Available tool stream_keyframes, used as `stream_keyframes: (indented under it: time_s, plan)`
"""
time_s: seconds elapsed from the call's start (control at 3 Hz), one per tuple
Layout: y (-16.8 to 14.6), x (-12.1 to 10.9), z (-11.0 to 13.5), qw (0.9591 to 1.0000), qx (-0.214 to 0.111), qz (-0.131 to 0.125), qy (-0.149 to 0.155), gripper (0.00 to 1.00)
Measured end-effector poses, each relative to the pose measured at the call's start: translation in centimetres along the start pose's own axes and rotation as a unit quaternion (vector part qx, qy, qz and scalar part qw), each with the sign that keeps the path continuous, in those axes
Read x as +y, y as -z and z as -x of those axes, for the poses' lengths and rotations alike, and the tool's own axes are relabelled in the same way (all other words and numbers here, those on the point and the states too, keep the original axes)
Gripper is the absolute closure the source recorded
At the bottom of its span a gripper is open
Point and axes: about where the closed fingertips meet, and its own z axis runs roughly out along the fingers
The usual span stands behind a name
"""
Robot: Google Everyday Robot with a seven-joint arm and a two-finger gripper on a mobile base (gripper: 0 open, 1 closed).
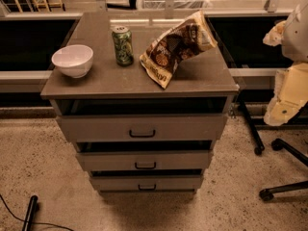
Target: Open bottom drawer
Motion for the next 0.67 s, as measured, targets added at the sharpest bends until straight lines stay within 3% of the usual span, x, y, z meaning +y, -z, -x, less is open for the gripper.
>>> stream_keyframes:
  time_s: [0.67]
  plan:
    - [-0.66,-0.16,-0.05,1.0000,-0.008,0.005,0.000,0.00]
